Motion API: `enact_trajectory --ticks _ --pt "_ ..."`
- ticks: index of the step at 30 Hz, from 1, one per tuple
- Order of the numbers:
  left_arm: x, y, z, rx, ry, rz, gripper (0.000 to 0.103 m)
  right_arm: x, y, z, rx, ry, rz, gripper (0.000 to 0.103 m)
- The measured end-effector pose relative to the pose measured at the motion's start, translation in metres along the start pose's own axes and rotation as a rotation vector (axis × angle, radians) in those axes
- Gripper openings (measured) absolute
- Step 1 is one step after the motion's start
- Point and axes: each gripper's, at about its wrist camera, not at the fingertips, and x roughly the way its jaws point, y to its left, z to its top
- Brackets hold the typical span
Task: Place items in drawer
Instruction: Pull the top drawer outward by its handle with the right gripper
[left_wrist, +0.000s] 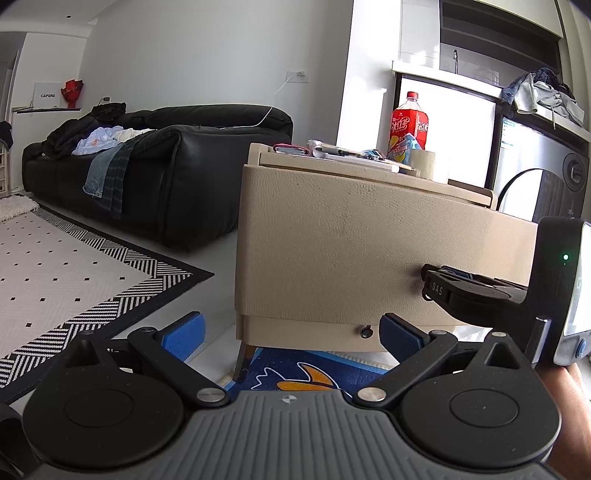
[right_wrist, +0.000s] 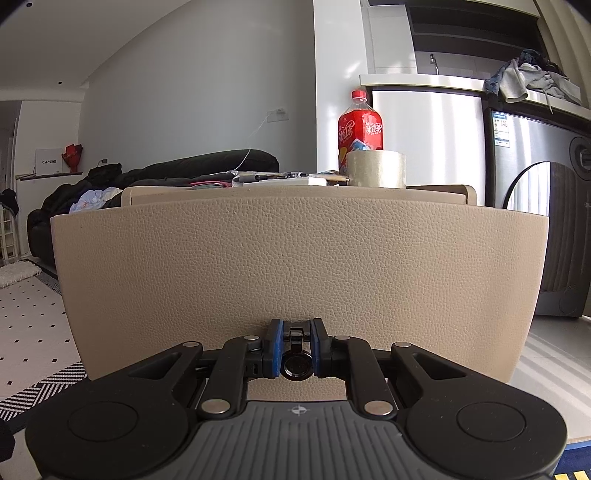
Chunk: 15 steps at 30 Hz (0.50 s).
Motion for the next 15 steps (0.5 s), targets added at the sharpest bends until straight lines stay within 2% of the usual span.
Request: enact_trajectory --ticks 15 --pt "-0.010 0.003 0.002 -0.001 -0.016 0.005 0.103 -0.034 0.001 -0.007 0.029 0.006 -0.002 0.017"
